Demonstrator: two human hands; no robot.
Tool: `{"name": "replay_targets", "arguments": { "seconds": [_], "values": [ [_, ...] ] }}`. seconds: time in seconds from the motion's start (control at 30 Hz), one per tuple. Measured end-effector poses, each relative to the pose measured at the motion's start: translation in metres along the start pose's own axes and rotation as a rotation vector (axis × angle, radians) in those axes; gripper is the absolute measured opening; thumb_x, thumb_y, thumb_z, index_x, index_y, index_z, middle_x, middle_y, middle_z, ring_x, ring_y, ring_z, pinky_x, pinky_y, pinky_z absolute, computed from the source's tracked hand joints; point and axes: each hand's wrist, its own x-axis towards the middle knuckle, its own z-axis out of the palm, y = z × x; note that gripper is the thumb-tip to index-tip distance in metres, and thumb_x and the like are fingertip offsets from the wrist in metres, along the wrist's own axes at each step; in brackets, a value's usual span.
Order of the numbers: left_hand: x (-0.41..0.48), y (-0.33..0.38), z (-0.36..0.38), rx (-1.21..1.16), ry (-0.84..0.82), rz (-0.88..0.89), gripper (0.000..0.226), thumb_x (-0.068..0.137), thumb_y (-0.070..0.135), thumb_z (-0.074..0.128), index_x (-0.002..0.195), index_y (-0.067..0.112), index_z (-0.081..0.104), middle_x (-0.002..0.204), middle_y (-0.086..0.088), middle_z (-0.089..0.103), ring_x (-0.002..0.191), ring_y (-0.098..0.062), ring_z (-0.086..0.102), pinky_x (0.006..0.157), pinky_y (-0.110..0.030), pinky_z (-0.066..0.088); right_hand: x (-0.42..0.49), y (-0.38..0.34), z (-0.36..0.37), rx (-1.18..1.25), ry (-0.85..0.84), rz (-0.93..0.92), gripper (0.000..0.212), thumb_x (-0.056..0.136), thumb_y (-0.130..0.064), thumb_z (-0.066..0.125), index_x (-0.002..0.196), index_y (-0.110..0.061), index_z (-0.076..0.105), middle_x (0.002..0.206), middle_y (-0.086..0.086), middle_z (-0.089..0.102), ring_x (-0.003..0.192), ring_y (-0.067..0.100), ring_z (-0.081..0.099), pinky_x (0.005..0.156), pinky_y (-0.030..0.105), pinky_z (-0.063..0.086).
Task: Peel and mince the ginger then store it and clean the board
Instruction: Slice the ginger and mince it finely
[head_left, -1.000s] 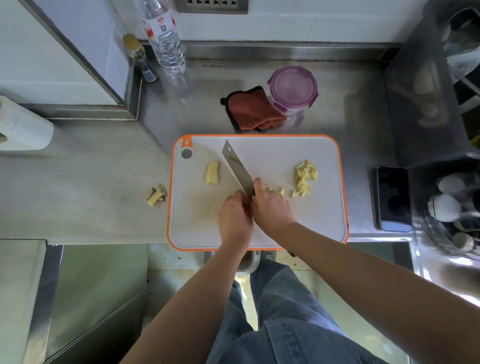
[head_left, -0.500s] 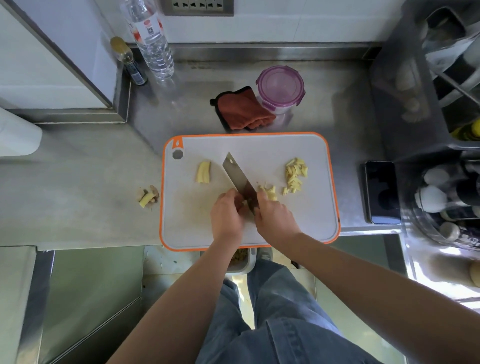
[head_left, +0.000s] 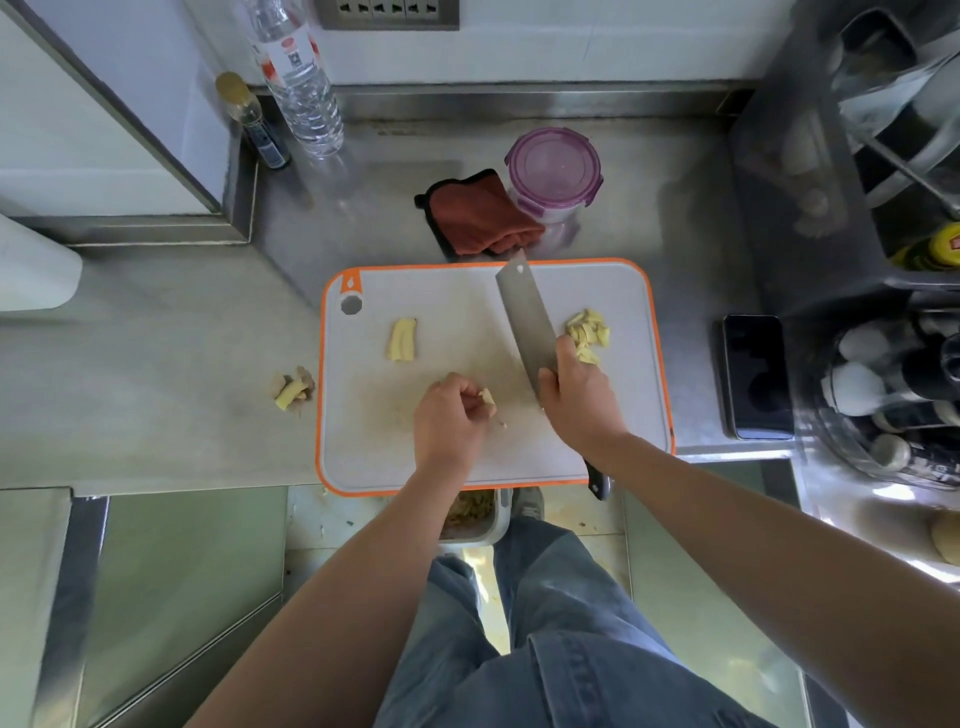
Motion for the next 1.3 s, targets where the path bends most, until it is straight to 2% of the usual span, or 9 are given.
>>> {"name": "replay_targets", "arguments": {
  "seconds": [0.07,0.17,0.27,0.43,0.6,0.73,1.13,1.23,1.3],
  "values": [
    [-0.003,0.002,-0.003,-0.027,0.016,-0.005,0.023,0.079,0.020,0.076,0.096,0.016,0.061,0.085,0.006,0.066,0.076,-0.010,0.062,0.071,-0.024,0.048,-0.004,-0.003,-0.001,0.021,-0.023,-0.039,0.011,0.097,-0.017,0.038,0.104,-0.010,0.037,0.073,0.014,0.056,0.064,0.034,0.056,0.055,0.043,0.047],
    [-0.007,0.000,-0.006,0.005,0.056,-0.012,0.017,0.084,0.022,0.071,0.096,0.014,0.062,0.083,0.006,0.065,0.074,-0.011,0.058,0.072,-0.024,0.046,-0.013,-0.012,0.004,0.023,-0.057,-0.084,0.009,0.096,-0.015,0.039,0.102,-0.008,0.036,0.077,0.016,0.058,0.065,0.034,0.055,0.055,0.041,0.046],
    [-0.009,-0.004,-0.005,0.012,0.058,-0.068,0.014,0.087,0.024,0.065,0.093,0.011,0.067,0.081,0.000,0.070,0.076,-0.017,0.065,0.073,-0.028,0.048,-0.019,-0.018,0.012,-0.002,-0.067,-0.089,0.008,0.096,-0.014,0.037,0.102,-0.009,0.035,0.075,0.012,0.054,0.066,0.034,0.054,0.055,0.038,0.044],
    [-0.005,0.005,0.000,0.014,0.017,-0.155,0.022,0.087,0.031,0.064,0.088,0.012,0.074,0.080,-0.005,0.073,0.078,-0.021,0.067,0.067,-0.026,0.044,-0.025,-0.016,0.016,-0.073,-0.100,-0.044,0.024,0.097,-0.014,0.035,0.120,-0.005,0.035,0.075,0.010,0.049,0.068,0.032,0.049,0.058,0.034,0.037],
    [0.000,0.011,0.001,0.041,0.008,-0.205,0.021,0.086,0.031,0.064,0.092,0.016,0.078,0.086,-0.005,0.075,0.086,-0.023,0.068,0.069,-0.027,0.046,-0.030,-0.018,0.018,-0.065,-0.105,-0.057,0.035,0.098,-0.015,0.037,0.131,-0.006,0.032,0.073,0.008,0.047,0.066,0.030,0.046,0.057,0.033,0.036],
    [0.000,0.013,-0.001,0.042,-0.013,-0.219,0.019,0.086,0.029,0.063,0.088,0.017,0.078,0.082,-0.007,0.074,0.081,-0.025,0.067,0.061,-0.024,0.038,-0.031,-0.020,0.021,-0.071,-0.118,-0.054,0.028,0.098,-0.016,0.039,0.124,-0.007,0.034,0.071,0.006,0.049,0.064,0.029,0.047,0.056,0.034,0.036],
    [0.002,0.015,0.002,0.063,-0.022,-0.242,0.020,0.087,0.031,0.063,0.087,0.016,0.076,0.083,-0.005,0.073,0.074,-0.022,0.063,0.058,-0.025,0.037,-0.028,-0.026,0.027,-0.107,-0.137,-0.005,0.009,0.095,-0.009,0.039,0.104,-0.011,0.035,0.074,0.006,0.050,0.064,0.027,0.049,0.056,0.034,0.037],
    [0.001,0.016,0.002,0.081,-0.024,-0.255,0.020,0.087,0.029,0.062,0.080,0.016,0.075,0.077,-0.005,0.071,0.065,-0.020,0.056,0.049,-0.025,0.032,-0.026,-0.028,0.028,-0.143,-0.152,-0.006,0.010,0.095,-0.009,0.039,0.104,-0.011,0.034,0.074,0.006,0.049,0.064,0.027,0.049,0.056,0.034,0.036],
    [0.002,0.016,0.002,0.068,-0.030,-0.255,0.020,0.087,0.028,0.061,0.079,0.017,0.075,0.075,-0.004,0.070,0.066,-0.020,0.059,0.046,-0.024,0.029,-0.024,-0.029,0.030,-0.152,-0.164,-0.018,0.009,0.096,-0.009,0.038,0.100,-0.013,0.031,0.075,0.006,0.049,0.065,0.028,0.048,0.057,0.035,0.036]
  ]
}}
